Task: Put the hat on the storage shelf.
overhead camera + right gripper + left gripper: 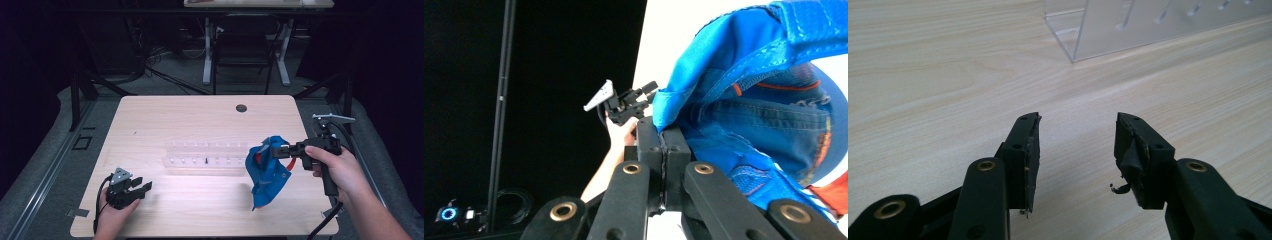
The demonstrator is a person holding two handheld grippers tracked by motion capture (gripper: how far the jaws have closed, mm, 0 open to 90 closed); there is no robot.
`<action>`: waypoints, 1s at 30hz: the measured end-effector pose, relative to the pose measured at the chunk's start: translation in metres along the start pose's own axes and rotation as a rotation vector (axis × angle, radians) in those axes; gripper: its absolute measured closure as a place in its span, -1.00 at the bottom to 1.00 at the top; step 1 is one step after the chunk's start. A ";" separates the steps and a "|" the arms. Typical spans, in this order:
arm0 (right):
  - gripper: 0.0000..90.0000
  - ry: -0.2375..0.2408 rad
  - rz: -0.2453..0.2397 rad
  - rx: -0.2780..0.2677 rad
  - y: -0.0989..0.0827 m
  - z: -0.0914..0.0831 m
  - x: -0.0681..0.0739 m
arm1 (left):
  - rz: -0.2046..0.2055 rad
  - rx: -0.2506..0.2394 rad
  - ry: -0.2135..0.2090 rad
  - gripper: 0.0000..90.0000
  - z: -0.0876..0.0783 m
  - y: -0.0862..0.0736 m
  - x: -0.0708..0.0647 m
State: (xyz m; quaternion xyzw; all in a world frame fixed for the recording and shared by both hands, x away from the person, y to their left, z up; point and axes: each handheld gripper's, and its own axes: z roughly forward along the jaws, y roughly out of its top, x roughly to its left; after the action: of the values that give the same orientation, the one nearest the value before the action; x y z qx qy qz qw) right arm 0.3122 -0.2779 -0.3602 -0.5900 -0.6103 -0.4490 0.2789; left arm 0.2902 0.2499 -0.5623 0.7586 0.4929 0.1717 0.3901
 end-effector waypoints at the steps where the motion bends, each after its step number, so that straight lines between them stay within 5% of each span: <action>1: 1.00 0.003 0.003 -0.004 0.001 0.000 0.002 | 0.003 0.003 0.001 0.19 0.000 0.000 0.000; 30: 1.00 0.103 -0.065 -0.055 0.032 0.020 0.048 | 0.013 0.008 -0.006 0.17 0.003 0.000 -0.004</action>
State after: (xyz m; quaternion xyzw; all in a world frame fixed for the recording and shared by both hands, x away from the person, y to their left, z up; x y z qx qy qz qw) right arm 0.3400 -0.2414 -0.3203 -0.5536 -0.6014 -0.5041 0.2789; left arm 0.2904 0.2453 -0.5640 0.7639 0.4872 0.1700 0.3875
